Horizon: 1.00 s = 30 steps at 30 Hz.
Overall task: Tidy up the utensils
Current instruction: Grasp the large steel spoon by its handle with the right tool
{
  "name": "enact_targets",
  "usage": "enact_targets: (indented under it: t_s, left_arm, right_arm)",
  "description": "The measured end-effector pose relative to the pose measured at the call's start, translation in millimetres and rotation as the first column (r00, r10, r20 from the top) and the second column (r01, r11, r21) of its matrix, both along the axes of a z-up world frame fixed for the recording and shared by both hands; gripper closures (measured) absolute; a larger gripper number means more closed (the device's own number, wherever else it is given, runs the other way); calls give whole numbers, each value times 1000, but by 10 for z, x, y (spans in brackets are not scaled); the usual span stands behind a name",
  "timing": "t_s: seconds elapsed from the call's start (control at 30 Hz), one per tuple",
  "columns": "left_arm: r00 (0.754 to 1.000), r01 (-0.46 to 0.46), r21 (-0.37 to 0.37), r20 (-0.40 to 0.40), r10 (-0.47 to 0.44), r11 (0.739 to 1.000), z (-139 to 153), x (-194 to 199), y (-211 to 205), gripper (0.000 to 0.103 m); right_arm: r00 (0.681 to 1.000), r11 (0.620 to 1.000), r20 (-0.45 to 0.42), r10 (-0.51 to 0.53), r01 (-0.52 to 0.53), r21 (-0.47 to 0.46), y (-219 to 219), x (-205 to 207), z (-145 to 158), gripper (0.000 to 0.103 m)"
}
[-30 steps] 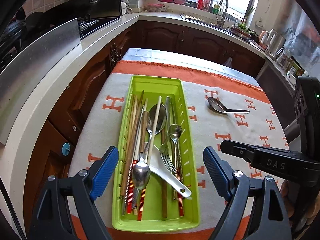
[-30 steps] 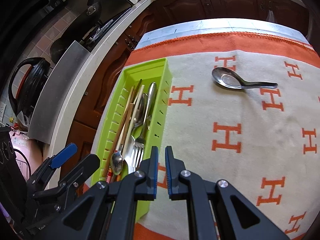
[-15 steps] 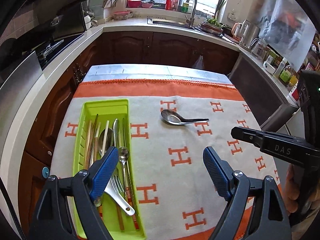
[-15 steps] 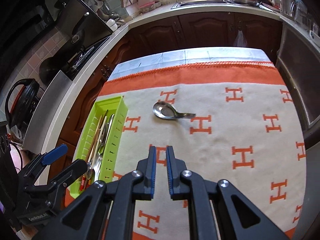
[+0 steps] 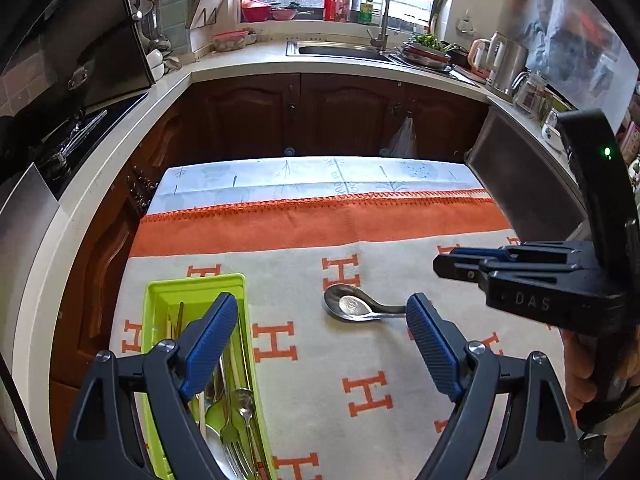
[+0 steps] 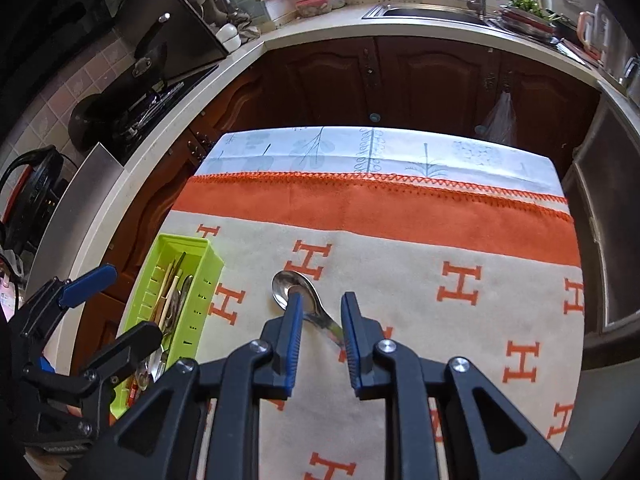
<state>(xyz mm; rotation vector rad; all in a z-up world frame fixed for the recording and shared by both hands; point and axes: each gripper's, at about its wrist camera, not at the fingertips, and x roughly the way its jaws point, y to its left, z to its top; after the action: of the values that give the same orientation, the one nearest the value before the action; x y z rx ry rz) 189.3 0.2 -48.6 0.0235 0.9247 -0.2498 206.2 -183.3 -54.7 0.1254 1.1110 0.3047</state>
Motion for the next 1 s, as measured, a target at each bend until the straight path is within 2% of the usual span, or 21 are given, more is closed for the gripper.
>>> enact_targets:
  t_s: [0.2,0.37,0.53,0.7,0.77,0.87,0.93,1.0]
  left_arm:
    - [996,-64,-26,-61,63,998,-257,294,162,18]
    - [993,-86,-32,-78,83,996,-408,372,258,18]
    - [990,-103,-53,-101,97,993,-543,402,333,18]
    - [988,-108,-55,-121,101,993,-658,444,346,18]
    - [987,-108,-58,-126,100,993,-695,444,339,18]
    - [985,-114,-54,-133,106,992,-739,440,342,18]
    - [984,-119,-58,-138,111,991,-758,432,356,18]
    - [983,-127,-61,-142,117,990,-779,422,382,18]
  right_arm:
    - [988,994,-109,113,-113,10,291,369,-524,84]
    - [978,986,-135,157,-163,-34,414,479,-825,84]
    - [971,982,-152,182,-189,-31,374,490,-1067,83]
    - [973,975,-88,214,-218,-34,357,408,-1089,83]
    - [970,967,-52,239,-242,-76,400,354,-1084,83]
    - [953,936,14,302,-294,-191,532,210,-1078,84]
    - [943,924,35,331,-316,-215,576,135,-1070,91]
    - [940,922,45,339,-322,-216,585,82,-1067,93]
